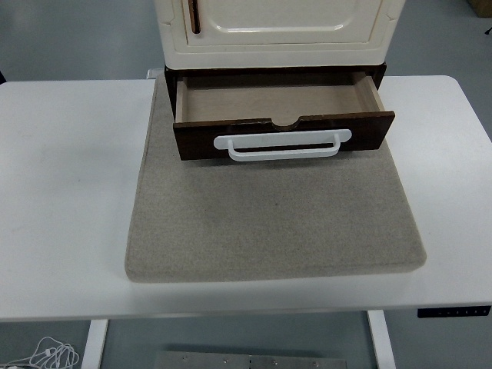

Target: Open the drawer under the combination cabinet

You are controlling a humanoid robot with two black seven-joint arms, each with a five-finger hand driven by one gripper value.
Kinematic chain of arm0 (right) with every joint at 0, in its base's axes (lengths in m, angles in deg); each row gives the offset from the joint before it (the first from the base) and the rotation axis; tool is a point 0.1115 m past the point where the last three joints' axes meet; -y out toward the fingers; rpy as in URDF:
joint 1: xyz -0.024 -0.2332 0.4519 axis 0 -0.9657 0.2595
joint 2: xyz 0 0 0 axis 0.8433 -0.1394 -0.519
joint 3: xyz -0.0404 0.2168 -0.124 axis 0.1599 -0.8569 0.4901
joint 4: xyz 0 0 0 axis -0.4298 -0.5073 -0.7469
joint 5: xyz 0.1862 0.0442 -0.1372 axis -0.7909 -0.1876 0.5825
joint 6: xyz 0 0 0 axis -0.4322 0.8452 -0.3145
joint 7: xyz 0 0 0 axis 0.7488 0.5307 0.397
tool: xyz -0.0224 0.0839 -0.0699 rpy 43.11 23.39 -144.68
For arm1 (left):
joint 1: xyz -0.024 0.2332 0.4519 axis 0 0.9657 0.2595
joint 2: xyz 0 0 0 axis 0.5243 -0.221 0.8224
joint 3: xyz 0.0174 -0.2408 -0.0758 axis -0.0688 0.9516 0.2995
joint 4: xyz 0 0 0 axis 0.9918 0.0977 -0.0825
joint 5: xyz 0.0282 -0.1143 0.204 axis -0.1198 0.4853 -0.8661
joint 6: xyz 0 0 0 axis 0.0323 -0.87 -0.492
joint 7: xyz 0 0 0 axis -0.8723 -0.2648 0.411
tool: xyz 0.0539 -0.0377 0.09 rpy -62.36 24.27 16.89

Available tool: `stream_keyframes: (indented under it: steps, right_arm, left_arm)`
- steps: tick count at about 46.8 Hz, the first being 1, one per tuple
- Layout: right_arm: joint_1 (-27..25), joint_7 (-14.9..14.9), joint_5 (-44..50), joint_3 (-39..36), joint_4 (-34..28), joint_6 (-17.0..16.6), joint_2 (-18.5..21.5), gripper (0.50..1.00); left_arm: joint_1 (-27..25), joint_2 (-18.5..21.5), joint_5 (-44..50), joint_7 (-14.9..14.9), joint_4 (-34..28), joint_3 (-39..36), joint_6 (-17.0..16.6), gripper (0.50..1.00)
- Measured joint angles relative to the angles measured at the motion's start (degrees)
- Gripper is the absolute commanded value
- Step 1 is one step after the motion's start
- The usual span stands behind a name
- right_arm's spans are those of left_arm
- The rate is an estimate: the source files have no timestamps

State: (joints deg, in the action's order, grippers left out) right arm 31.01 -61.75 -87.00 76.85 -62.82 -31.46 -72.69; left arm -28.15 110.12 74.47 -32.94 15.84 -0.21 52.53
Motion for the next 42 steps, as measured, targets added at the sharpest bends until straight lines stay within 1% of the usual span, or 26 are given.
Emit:
stream_keyframes:
  steps: [4, 6, 8, 11, 14, 18, 23, 27, 32, 34, 38, 42]
  right_arm:
    - [0.0, 0.0, 0.0, 0.0, 0.0, 0.0, 0.0, 0.926]
    - [0.0, 0.0, 0.0, 0.0, 0.0, 0.0, 0.0, 0.926]
    - [0.0, 0.0, 0.0, 0.0, 0.0, 0.0, 0.0, 0.926]
    - [0.0, 0.0, 0.0, 0.0, 0.0, 0.0, 0.0, 0.926]
    - [0.0, 0.0, 0.0, 0.0, 0.0, 0.0, 0.0, 0.926]
    - [0.0, 0.0, 0.0, 0.0, 0.0, 0.0, 0.0, 0.926]
    - [0.0, 0.0, 0.0, 0.0, 0.0, 0.0, 0.0, 0.926]
    - [0.0, 0.0, 0.0, 0.0, 0.0, 0.0, 0.0, 0.926]
    - [0.0, 0.0, 0.0, 0.0, 0.0, 0.0, 0.0, 0.926]
    - [0.0, 0.0, 0.0, 0.0, 0.0, 0.0, 0.0, 0.926]
    - [0.0, 0.0, 0.0, 0.0, 0.0, 0.0, 0.0, 0.926]
    - [0.0, 0.0, 0.0, 0.0, 0.0, 0.0, 0.0, 0.926]
  left_arm:
    - [0.8, 0.9, -0.1, 5.1, 3.6, 2.6, -0.6, 1.0]
    - [1.3, 2.2, -0.1, 8.3, 5.5, 3.4, -1.4, 1.0]
    - [1.6, 3.7, 0.2, 10.5, 7.0, 3.9, -2.3, 1.0]
    - [1.7, 5.6, 0.4, 14.2, 9.4, 4.1, -4.5, 1.0]
    - [1.7, 6.4, 0.6, 17.8, 11.9, 4.2, -7.1, 1.0]
    - [1.7, 6.5, 0.6, 21.1, 16.0, 4.2, -10.7, 1.0]
    - [1.7, 6.5, 0.5, 22.9, 20.7, 3.4, -14.8, 1.0]
    - [2.0, 6.3, 0.4, 23.2, 25.1, 2.7, -19.0, 1.0]
    - [2.7, 5.3, 1.1, 23.3, 32.2, 2.3, -24.1, 1.0]
    - [2.8, 4.5, 1.8, 23.4, 34.6, 2.3, -25.0, 1.0]
    - [3.4, 2.6, 4.5, 23.4, 39.5, 2.2, -25.5, 1.0]
    - [5.4, 1.0, 6.8, 23.2, 41.5, 2.2, -25.7, 1.0]
